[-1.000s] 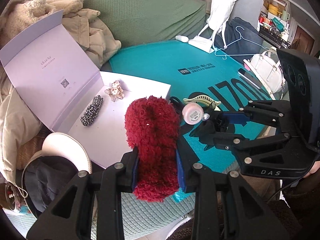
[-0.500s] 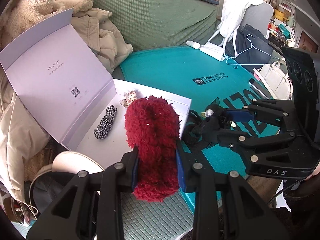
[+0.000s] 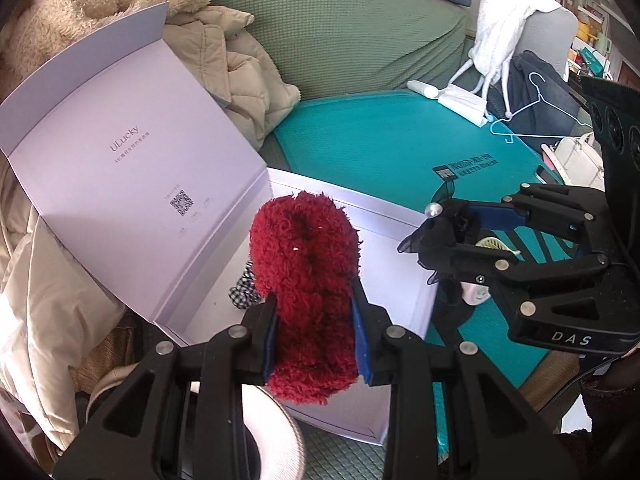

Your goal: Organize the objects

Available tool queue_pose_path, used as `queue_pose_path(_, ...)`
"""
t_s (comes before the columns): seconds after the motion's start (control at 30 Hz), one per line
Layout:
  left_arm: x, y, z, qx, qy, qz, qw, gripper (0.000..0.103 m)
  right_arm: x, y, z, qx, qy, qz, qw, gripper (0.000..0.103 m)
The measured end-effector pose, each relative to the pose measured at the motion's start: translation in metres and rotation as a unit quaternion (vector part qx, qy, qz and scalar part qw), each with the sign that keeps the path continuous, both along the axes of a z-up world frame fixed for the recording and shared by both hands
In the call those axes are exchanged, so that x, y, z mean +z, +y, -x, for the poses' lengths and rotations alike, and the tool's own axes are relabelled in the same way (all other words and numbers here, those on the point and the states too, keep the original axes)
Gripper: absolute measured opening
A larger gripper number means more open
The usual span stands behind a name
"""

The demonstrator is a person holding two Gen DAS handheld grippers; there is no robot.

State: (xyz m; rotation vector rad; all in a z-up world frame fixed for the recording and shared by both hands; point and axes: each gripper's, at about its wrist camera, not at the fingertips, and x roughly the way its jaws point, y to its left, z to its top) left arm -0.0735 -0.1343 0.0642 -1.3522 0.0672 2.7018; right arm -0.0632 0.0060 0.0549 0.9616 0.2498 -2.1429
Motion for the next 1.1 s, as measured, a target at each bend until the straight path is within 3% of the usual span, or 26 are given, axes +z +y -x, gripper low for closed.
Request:
queue_pose_path(0.33, -0.013, -0.031, 0.045, 0.025, -0.003, 0.029, 0.9993, 0.029, -0.007, -0.025, 0.034, 0.021, 0.005, 0.010, 1.000, 0.040)
queue_pose_path(0.53, -0.030, -0.045, 0.068, 0.035, -0.020, 0.020, 0.9990, 0.029, -0.017, -0.038, 0.052, 0.031, 0.003, 0.007, 0.999, 0.040)
queue_pose_path(0.93, -0.076, -0.043, 0.110, 0.023, -0.049, 0.053, 0.9971, 0.029, -0.049, -0.069, 0.076, 0.048, 0.000, -0.028, 0.998, 0.040)
queue_pose_path(1.1, -0.095, -0.043, 0.125, 0.026, -0.071, 0.047, 0.9960, 0.029, -0.066, -0.078, 0.080, 0.049, -0.014, -0.035, 0.998, 0.040)
